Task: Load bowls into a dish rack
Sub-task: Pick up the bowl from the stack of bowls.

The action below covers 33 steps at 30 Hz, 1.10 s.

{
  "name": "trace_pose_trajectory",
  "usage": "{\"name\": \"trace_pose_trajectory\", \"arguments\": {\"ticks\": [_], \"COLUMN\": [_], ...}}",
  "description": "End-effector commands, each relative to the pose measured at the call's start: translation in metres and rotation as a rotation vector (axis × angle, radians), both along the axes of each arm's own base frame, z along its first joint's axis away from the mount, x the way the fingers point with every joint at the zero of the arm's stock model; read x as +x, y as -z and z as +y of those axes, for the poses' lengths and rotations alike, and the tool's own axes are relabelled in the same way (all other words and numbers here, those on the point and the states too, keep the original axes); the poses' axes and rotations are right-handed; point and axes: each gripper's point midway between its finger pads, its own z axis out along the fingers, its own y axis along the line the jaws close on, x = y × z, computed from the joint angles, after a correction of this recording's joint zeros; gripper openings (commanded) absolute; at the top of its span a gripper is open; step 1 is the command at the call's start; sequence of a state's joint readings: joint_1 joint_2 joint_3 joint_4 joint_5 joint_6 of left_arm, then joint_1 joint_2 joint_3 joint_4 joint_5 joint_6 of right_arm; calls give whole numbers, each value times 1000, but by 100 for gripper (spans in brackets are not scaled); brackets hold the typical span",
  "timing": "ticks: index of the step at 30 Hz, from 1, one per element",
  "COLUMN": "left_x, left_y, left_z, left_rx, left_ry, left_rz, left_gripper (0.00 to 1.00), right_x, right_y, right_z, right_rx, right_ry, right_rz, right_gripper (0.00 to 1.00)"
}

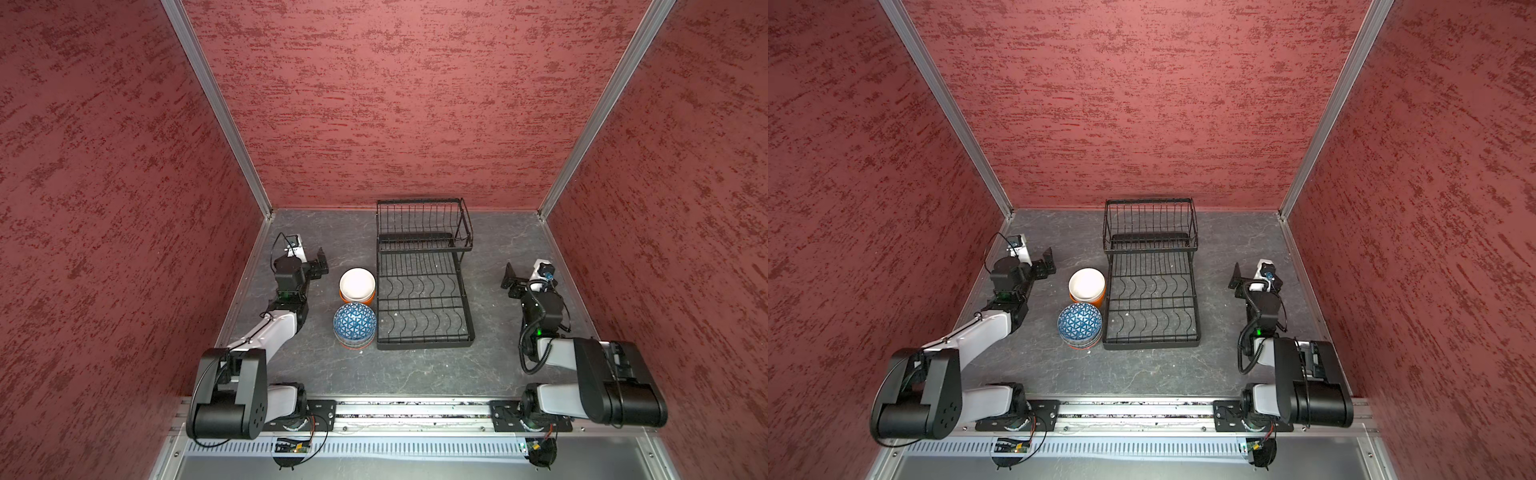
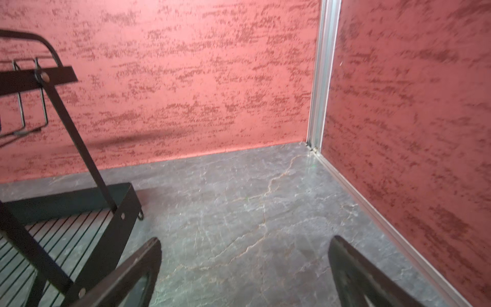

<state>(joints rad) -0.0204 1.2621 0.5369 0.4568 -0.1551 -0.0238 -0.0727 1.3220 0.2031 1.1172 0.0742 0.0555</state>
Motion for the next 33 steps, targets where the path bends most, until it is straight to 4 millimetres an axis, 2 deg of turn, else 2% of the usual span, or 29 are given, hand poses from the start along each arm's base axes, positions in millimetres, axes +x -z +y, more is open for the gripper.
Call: {"name": "trace_pose_trajectory", "arguments": {"ticks": [1, 6, 12, 17, 24, 28, 33], "left_x": [-13, -25, -42, -61, -81, -89, -91], "left_y": [10, 6, 8, 14, 21, 25, 32], "left_z": [3, -9, -29, -51, -82, -91, -97], "left_rx": [-30, -65, -105, -138, -203, -235, -268], "left_ry": [-51, -70, -83, -58, 2, 11, 22], "left_rz": [87, 156, 297, 415, 541, 595, 625], "left_gripper": [100, 100, 100, 100, 100, 99, 99], "right_x": [0, 3, 7, 4, -9, -19, -26], "right_y": [-14, -38, -47, -31, -10, -2, -3], "right_z": [-6, -5, -4, -3, 9, 23, 41], "right_rx": [15, 62, 218, 354, 467, 511, 517], "right_ry": [41, 36, 43, 74, 67, 23, -34], "right_rz": [-5, -7, 100, 245, 418, 492, 534], "right_gripper": [99, 99, 99, 99, 99, 99, 99]}}
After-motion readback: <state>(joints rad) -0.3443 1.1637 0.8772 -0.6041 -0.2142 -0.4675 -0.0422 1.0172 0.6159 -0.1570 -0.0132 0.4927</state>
